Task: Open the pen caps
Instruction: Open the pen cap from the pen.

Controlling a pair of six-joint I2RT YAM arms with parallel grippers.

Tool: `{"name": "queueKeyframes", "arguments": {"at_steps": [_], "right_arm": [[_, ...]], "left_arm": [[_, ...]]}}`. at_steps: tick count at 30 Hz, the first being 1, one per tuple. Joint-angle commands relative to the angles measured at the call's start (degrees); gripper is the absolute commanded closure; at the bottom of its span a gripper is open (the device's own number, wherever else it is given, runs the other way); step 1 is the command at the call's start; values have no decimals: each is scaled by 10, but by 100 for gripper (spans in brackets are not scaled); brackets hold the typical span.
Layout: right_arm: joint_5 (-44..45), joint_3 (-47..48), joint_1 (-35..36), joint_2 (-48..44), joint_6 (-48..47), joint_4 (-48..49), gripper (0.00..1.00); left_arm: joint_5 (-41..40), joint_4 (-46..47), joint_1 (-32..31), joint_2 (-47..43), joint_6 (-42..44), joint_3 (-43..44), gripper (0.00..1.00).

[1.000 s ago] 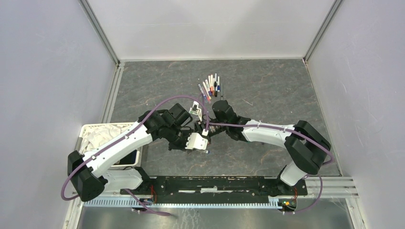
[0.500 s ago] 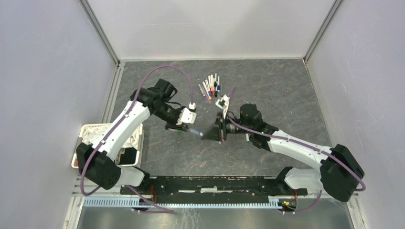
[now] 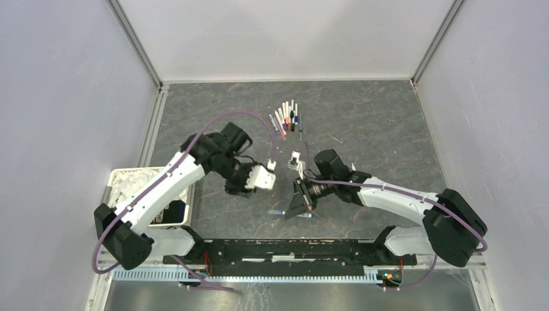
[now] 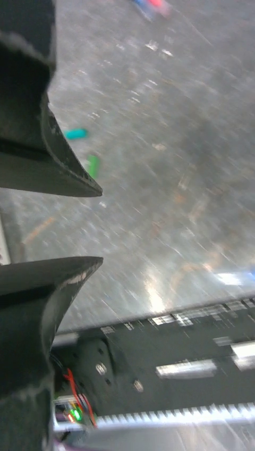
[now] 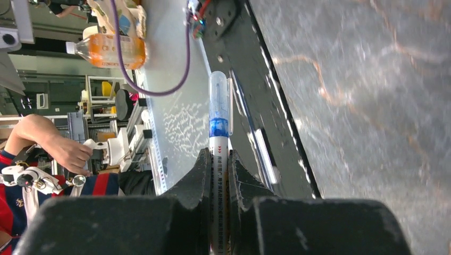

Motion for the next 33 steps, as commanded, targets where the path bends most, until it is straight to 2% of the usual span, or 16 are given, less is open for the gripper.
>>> {"name": "queueKeyframes", "arguments": {"at_steps": [1, 2, 6, 7, 8, 13, 19, 22, 25, 27, 28, 33], "right_arm": [[-15, 64, 9, 36, 31, 86, 100], [-16, 68, 10, 44, 45, 105, 100], [-20, 94, 21, 83, 82, 163, 100], [-20, 102, 24, 92, 85, 167, 100], [-21, 110, 25, 101, 88, 172, 100], [-22, 128, 28, 120, 107, 195, 100], [-18, 130, 28, 134, 130, 224, 100], [-18, 129, 28, 138, 133, 229, 100], [-17, 131, 29, 139, 126, 219, 100], [-16, 131, 28, 139, 119, 209, 100], [-16, 130, 28, 138, 115, 204, 100], [-17, 123, 27, 131, 103, 192, 100]], "left_arm": [[26, 53, -88, -47, -127, -33, 34], [24, 62, -98, -52, -134, -41, 29], [5, 91, -124, -50, -152, -57, 27], [1, 97, -128, -48, -154, -57, 20], [-7, 106, -134, -46, -159, -57, 18], [-52, 133, -155, -30, -164, -59, 22], [-74, 142, -177, -15, -170, -72, 37], [-87, 147, -183, -12, -171, -72, 51], [-100, 147, -184, -11, -166, -71, 71], [-113, 147, -184, -9, -162, -71, 91], [-120, 147, -184, -8, -162, -71, 97], [-153, 143, -184, -13, -150, -80, 98]]}}
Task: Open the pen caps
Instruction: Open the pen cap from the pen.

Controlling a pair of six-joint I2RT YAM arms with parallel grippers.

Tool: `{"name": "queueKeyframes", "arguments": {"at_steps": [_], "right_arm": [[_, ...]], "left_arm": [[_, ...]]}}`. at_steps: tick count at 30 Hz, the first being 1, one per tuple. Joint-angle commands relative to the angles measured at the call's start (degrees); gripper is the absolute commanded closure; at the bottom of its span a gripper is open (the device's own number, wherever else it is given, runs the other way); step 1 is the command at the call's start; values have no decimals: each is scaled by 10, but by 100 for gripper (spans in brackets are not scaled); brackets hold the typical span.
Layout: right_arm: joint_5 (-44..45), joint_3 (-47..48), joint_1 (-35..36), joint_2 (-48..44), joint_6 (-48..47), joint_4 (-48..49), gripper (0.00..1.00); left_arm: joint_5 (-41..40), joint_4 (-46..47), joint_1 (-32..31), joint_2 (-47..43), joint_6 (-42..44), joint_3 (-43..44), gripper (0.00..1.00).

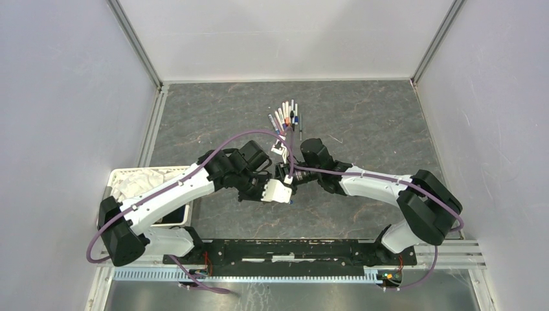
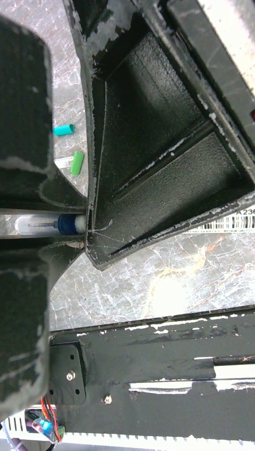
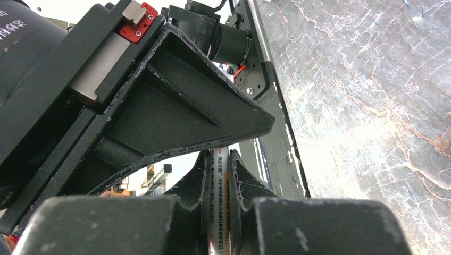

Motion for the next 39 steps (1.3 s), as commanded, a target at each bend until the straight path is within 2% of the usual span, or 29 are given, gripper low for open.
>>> {"name": "queueKeyframes", "arguments": {"at_steps": [1, 11, 12, 13, 14, 15, 16, 17, 18, 19, 21, 22, 24, 26, 29, 30, 32, 34, 36, 37, 39], "right_arm": [[-18, 12, 4, -9, -13, 0, 100], [-17, 42, 4, 38, 2, 22, 100], [-22, 48, 4, 46, -13, -1, 100], [-24, 53, 2, 44, -50, -66, 100], [-20, 43, 1, 24, -110, -135, 100], [-8, -9, 2, -20, -141, -185, 100], [-2, -91, -2, -91, -143, -196, 100], [8, -173, -8, -164, -87, -120, 100], [9, -245, -17, -205, -3, -22, 100], [0, -246, -21, -217, 11, -4, 100], [13, -169, -17, -196, -111, -175, 100], [12, -167, -15, -192, -116, -190, 100], [6, -190, -17, -206, -92, -156, 100], [8, -197, -24, -220, -98, -169, 100], [15, -205, -32, -248, -134, -249, 100], [15, -217, -36, -270, -135, -263, 100], [18, -249, -41, -306, -119, -259, 100], [0, -261, -46, -296, -94, -208, 100], [10, -207, -46, -269, -200, -342, 100], [14, -213, -48, -284, -205, -354, 100], [9, -263, -53, -340, -125, -261, 100]], "left_arm": [[-46, 11, -2, -2, 15, -8, 98], [-48, 6, -2, 19, 28, 4, 98], [-53, -3, 0, 21, 41, 6, 98], [-62, -20, 10, 21, 60, 11, 98], [-63, -51, 53, 18, 92, 19, 98], [-49, -88, 140, 11, 160, 28, 98], [-36, -122, 267, 7, 244, 37, 98], [-23, -141, 371, 11, 337, 43, 98], [-14, -166, 419, 25, 371, 56, 98], [4, -194, 405, 40, 357, 78, 98], [36, -180, 343, 43, 290, 96, 98], [39, -154, 312, 31, 264, 86, 98], [29, -135, 261, 14, 234, 67, 98], [23, -136, 243, 10, 222, 58, 98], [-37, -129, 270, -4, 257, 32, 98], [-58, -130, 303, -7, 286, 28, 98], [-46, -130, 391, 0, 339, 48, 98], [-25, -157, 396, 20, 333, 77, 98], [-28, -157, 391, 20, 319, 92, 98], [-42, -144, 399, 13, 320, 88, 98], [-31, -147, 409, 5, 338, 79, 98]]}}
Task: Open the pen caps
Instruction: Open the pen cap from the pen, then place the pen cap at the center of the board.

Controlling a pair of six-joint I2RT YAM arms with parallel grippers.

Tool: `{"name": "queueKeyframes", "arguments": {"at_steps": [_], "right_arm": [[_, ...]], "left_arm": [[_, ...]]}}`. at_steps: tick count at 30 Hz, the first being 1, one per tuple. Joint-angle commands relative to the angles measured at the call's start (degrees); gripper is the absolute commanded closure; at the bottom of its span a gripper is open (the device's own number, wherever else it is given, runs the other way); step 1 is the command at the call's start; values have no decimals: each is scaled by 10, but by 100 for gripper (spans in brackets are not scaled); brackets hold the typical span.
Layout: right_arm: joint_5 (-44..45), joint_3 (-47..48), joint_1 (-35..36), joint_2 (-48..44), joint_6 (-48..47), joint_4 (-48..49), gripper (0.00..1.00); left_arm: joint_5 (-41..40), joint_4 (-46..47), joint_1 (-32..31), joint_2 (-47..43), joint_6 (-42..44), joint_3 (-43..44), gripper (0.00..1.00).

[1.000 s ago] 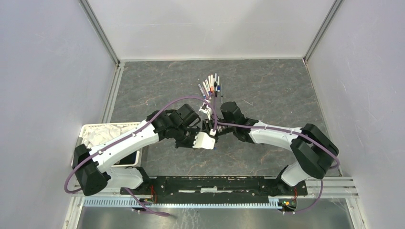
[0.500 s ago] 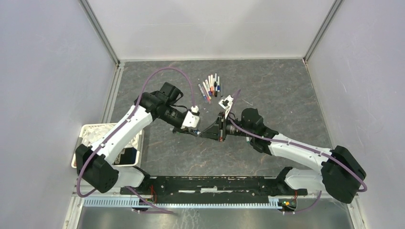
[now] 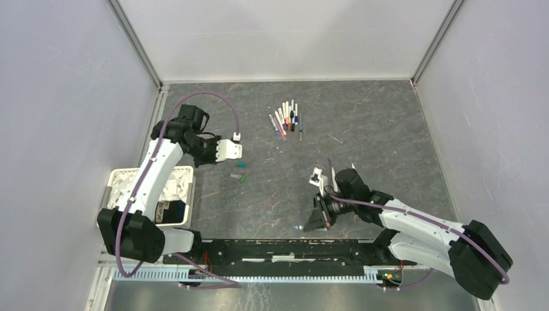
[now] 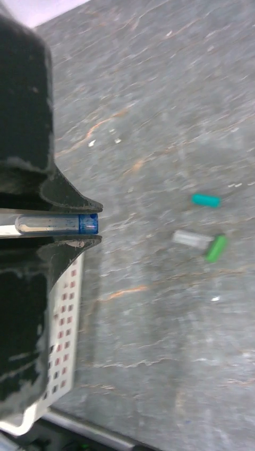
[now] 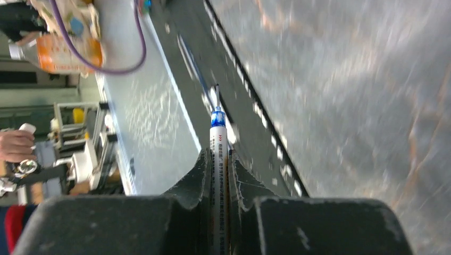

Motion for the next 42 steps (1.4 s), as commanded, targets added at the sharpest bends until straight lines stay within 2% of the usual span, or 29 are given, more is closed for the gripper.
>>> {"name": "queueKeyframes", "arguments": {"at_steps": [1, 3, 4, 7, 9, 16, 21, 26, 30, 34, 42], "right_arm": [[-74, -38, -6, -57, 36, -34, 100], [-75, 12, -6, -13, -21, -94, 100], [-64, 43, -7, 4, -54, -135, 100], [-45, 77, -12, -2, -60, -129, 100], [-5, 97, -22, -9, -82, -148, 100], [281, 96, -46, -65, -83, -159, 100], [488, 75, -49, -101, -64, -142, 100], [613, 43, -52, -120, -54, -113, 100], [661, 22, -58, -120, -60, -92, 100], [665, 17, -65, -107, -76, -71, 100], [655, 20, -91, -25, -108, -8, 100]], "left_arm": [[-85, -72, -15, -25, 34, 17, 98], [-69, -69, -101, -22, -47, 27, 98], [-61, -60, -117, -24, -63, 23, 98], [-34, -13, -167, -35, -130, -8, 98], [-17, 14, -171, -30, -158, -30, 98], [-19, 128, -173, 14, -201, -106, 97], [-37, 218, -178, 68, -229, -110, 92], [-65, 289, -182, 132, -242, -112, 86], [-85, 331, -182, 170, -242, -126, 81], [-109, 360, -182, 178, -233, -153, 76], [-107, 361, -182, 180, -250, -141, 53]]}}
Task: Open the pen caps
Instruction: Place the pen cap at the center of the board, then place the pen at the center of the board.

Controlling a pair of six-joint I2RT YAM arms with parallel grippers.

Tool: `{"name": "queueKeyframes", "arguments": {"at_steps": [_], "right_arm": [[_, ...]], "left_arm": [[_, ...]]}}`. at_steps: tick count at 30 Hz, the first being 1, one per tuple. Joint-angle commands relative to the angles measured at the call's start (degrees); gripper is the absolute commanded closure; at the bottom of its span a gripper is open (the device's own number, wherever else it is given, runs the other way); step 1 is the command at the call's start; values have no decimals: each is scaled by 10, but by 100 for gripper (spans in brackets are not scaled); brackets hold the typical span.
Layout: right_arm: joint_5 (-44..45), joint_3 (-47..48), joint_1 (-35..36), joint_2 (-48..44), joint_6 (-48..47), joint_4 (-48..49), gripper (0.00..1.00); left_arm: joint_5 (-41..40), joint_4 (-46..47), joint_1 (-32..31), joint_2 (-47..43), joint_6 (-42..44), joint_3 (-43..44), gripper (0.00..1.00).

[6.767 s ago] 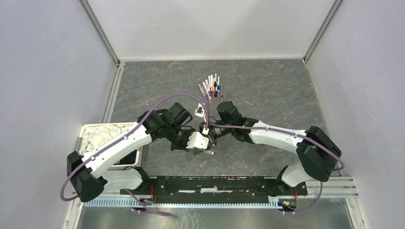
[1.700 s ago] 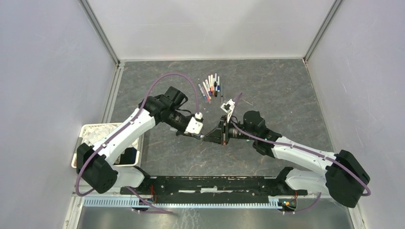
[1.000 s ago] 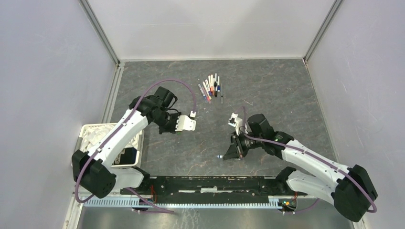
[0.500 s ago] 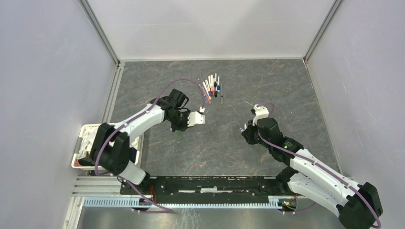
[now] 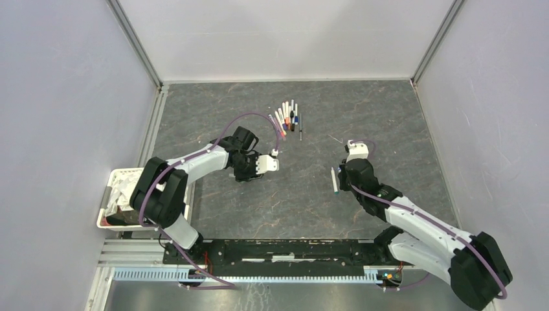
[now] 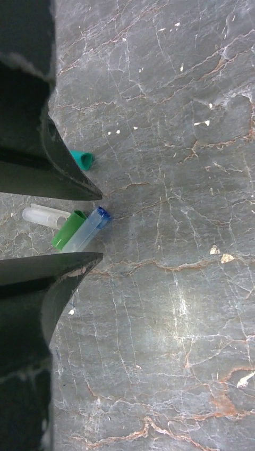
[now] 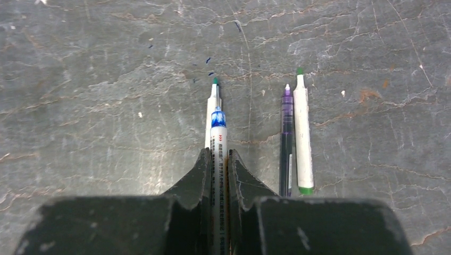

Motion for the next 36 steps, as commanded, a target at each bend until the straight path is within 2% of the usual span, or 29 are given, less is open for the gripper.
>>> {"name": "queueKeyframes", "arguments": {"at_steps": [1, 5, 7, 8, 10, 12, 15, 22, 32, 36], "right_arm": [[16, 2, -20, 43, -22, 68, 100], [15, -7, -29, 77, -27, 103, 100], [16, -12, -32, 91, -28, 117, 100], [17, -14, -35, 97, -29, 123, 100], [18, -16, -37, 111, -30, 130, 100], [18, -16, -39, 126, -30, 133, 92], [16, -24, -39, 142, -29, 144, 88], [0, -38, -42, 167, -15, 159, 73], [-17, -12, -50, 164, -8, 123, 71], [-14, 46, -53, 133, -18, 87, 68]], "left_arm": [[4, 9, -3, -4, -34, 25, 49], [28, -48, -2, -19, -60, 77, 32], [45, -78, -2, -30, -75, 110, 2], [50, -89, -2, -38, -86, 125, 0], [53, -109, -2, -52, -109, 160, 0], [49, -132, -2, -63, -132, 198, 0], [29, -153, 0, -80, -164, 242, 0], [0, -176, 8, -124, -189, 265, 0], [-24, -165, 32, -153, -227, 264, 0], [-34, -156, 46, -165, -249, 267, 0]]}}
